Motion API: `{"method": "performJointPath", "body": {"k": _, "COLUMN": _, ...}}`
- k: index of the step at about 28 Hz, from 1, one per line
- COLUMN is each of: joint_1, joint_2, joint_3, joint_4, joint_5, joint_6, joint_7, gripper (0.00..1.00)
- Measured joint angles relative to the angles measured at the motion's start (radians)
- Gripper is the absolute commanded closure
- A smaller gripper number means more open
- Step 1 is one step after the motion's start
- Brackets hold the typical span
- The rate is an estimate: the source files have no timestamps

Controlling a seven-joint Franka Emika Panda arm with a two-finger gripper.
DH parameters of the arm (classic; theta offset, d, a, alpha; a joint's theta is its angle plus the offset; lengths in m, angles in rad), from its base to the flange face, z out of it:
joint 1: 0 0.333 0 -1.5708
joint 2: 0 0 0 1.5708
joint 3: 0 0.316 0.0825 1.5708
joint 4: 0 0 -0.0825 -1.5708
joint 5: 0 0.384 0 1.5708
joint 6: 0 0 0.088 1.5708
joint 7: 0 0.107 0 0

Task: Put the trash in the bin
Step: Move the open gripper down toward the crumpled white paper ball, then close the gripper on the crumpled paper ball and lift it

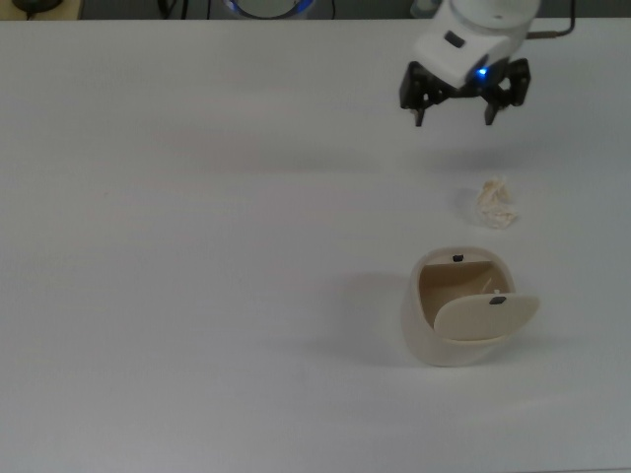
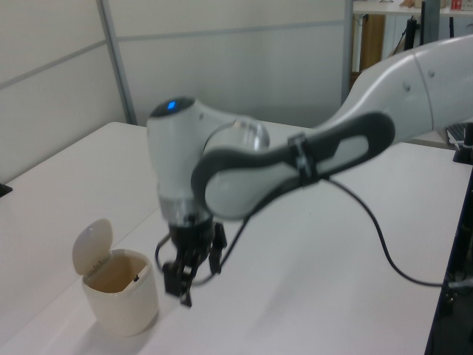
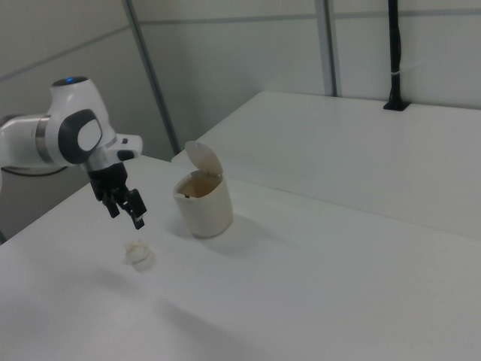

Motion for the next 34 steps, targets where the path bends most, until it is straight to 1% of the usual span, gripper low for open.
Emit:
{"method": "performJointPath", "body": {"k": 2, "joint_1": 0.037, "joint_2": 0.030, "joint_3": 0.000, "joint_4": -0.006, "joint_5": -0.045, "joint_6": 0.044, "joint_7": 0.067, "gripper": 0.00}}
{"method": "performJointPath", "body": {"k": 6, "joint_1": 0.088, "joint_2": 0.087, "joint_3": 0.001, "joint_4": -0.014, "joint_5": -0.126, "joint_6": 0.109, "joint_7": 0.182, "gripper": 0.00}}
{"method": "performJointPath", "body": {"k": 7, "joint_1": 0.101, "joint_2": 0.108, "joint_3": 0.001, "joint_4": -0.015, "joint_5": -0.153, "joint_6": 0.126, "joint_7": 0.216, "gripper": 0.00}}
{"method": "performJointPath", "body": {"k": 9, "joint_1": 0.111, "joint_2": 0.133, "joint_3": 0.001, "joint_4": -0.015, "joint_5": -0.174, "joint_6": 0.141, "joint_7": 0.246, "gripper": 0.00}}
{"method": "performJointPath", "body": {"k": 12, "joint_1": 0.118, "joint_2": 0.168, "joint_3": 0.001, "joint_4": -0.014, "joint_5": -0.189, "joint_6": 0.152, "joint_7": 0.264, "gripper": 0.00}}
{"method": "performJointPath", "body": {"k": 19, "joint_1": 0.118, "joint_2": 0.206, "joint_3": 0.001, "joint_4": -0.012, "joint_5": -0.206, "joint_6": 0.178, "joint_7": 0.276, "gripper": 0.00}}
{"method": "performJointPath", "body": {"k": 23, "joint_1": 0.121, "joint_2": 0.224, "joint_3": 0.001, "joint_4": -0.012, "joint_5": -0.246, "joint_6": 0.190, "joint_7": 0.310, "gripper": 0.00}}
{"method": "performJointPath", "body": {"k": 26, "joint_1": 0.129, "joint_2": 0.235, "joint_3": 0.001, "joint_4": -0.010, "joint_5": -0.264, "joint_6": 0.205, "joint_7": 0.331, "gripper": 0.00}}
{"method": "performJointPath", "body": {"k": 34, "joint_1": 0.162, "joint_2": 0.239, "joint_3": 0.002, "joint_4": 0.014, "joint_5": -0.271, "joint_6": 0.212, "joint_7": 0.360, "gripper": 0.00}}
